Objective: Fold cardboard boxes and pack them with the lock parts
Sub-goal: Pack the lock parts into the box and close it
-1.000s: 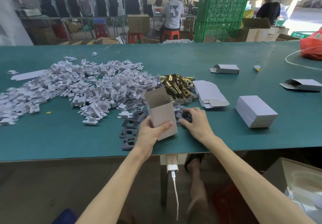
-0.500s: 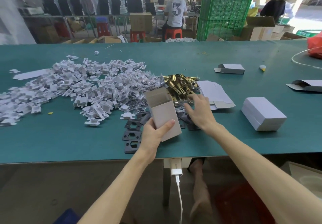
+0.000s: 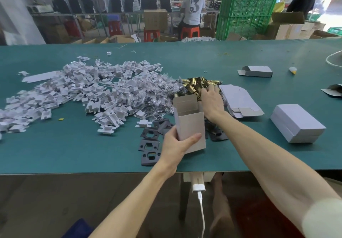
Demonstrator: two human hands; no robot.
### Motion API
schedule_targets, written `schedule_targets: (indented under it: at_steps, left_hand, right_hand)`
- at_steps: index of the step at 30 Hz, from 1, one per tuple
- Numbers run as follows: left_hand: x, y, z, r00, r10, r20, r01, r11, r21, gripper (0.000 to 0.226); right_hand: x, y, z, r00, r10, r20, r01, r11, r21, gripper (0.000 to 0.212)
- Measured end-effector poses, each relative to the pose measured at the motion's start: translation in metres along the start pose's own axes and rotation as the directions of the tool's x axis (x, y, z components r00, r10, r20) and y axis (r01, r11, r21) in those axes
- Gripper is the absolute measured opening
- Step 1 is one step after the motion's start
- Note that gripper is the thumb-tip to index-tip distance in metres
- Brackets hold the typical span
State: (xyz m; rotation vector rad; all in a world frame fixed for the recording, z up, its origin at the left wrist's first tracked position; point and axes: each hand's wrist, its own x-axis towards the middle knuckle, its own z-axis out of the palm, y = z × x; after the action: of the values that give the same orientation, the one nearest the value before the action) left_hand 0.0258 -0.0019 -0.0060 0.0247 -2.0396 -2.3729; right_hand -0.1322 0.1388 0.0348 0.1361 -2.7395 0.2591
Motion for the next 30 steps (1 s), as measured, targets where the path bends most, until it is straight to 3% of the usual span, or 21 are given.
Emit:
schedule_targets:
  at_steps: [9,21,26,30]
  left_hand:
    - [0.002,0.0,0.001,1.0,-0.002,-0.01,0.002,1.0,0.012,0.045]
    - [0.002,0.003,0.0,1.0,0.005,0.012,-0.005,1.0,-0.012,0.046]
    - [0.002,0.002,-0.001,0.999,0.026,0.025,-0.026,1.0,-0.003,0.047]
    - [0.003,0.001,-0.002,0.999,0.03,0.024,-0.03,1.0,0.002,0.047]
  right_hand:
    - [0.003,-0.002,-0.008,0.995,-0.054,-0.085,0.048,0.996,-0.07,0.024]
    - [0.006,-0.008,-0.046,0.986,-0.067,-0.152,0.096,0.978,0.186,0.012]
    - [0.001,-0.001,-0.063,0.97,-0.017,-0.241,0.102,0.933,0.345,0.013]
    - [0.0,0.004,-0.078,0.966,0.105,-0.237,0.019,0.885,0.466,0.015]
